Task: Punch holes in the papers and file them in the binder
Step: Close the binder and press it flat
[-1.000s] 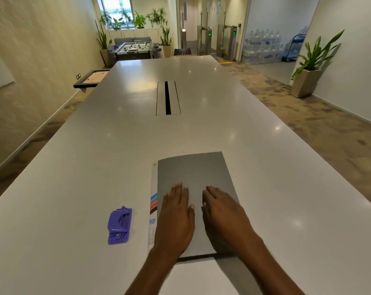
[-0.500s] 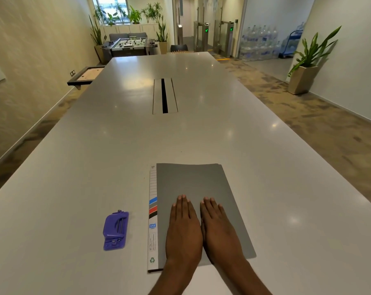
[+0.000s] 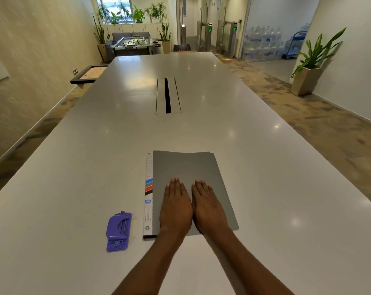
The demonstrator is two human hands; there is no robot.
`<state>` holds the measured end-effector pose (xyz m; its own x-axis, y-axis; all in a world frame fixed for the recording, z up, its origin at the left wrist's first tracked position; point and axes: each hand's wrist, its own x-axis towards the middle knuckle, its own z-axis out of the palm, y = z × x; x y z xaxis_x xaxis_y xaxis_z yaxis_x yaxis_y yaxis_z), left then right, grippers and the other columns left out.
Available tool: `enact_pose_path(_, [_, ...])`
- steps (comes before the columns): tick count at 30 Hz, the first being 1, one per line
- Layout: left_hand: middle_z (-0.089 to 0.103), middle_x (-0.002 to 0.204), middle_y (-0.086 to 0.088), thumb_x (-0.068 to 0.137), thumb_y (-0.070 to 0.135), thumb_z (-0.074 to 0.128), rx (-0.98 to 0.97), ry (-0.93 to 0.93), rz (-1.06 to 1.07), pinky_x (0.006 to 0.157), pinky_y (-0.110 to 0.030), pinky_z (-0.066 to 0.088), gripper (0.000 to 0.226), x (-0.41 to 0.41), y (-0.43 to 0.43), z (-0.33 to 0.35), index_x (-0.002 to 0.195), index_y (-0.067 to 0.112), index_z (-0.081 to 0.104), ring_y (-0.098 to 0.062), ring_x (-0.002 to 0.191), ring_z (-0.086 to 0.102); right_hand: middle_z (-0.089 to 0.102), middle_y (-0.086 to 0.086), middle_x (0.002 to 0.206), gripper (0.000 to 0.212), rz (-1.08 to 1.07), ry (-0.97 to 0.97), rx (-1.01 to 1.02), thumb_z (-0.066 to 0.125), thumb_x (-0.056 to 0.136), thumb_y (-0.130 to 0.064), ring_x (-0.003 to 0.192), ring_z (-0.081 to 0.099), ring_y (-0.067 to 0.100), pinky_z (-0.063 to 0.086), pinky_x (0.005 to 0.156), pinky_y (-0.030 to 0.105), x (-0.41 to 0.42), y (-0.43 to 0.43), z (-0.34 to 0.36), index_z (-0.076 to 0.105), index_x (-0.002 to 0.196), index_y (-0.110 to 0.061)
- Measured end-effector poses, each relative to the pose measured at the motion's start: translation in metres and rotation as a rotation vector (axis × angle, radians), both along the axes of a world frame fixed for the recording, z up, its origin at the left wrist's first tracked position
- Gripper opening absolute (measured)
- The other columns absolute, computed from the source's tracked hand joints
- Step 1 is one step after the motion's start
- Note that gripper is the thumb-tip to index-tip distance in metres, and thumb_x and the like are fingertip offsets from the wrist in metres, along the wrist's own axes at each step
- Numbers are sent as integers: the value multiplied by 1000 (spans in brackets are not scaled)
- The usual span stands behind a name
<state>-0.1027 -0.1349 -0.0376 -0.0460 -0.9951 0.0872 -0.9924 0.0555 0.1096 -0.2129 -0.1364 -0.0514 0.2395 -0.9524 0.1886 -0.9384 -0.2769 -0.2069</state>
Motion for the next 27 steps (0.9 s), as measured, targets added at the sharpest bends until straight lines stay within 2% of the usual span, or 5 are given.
enact_pose_path(10, [-5,176,-21,111,19,44,24,13,6,129,-41,-9,73,9,-47,3,166,0,-1,-31,164,-5,14,17,170,70,23,-30,-40,49,102,-17,159,10,28,1,128,37,7,-44,4,15,161,0])
enact_pose_path(23, [-5,176,-20,111,19,40,11,86,-35,134,-44,-1,70,16,-56,1,166,1,0,-31,164,-5,9,17,171,70,38,-18,-44,47,104,-17,159,6,28,-8,121,32,6,-44,5,11,162,-1])
enact_pose_path(27, [-3,176,-22,111,14,36,-75,99,-68,134,-43,-2,66,24,-59,6,165,-2,2,-31,164,-4,10,17,171,60,23,-84,-79,36,108,-14,159,7,27,-11,118,29,6,-40,7,11,161,0])
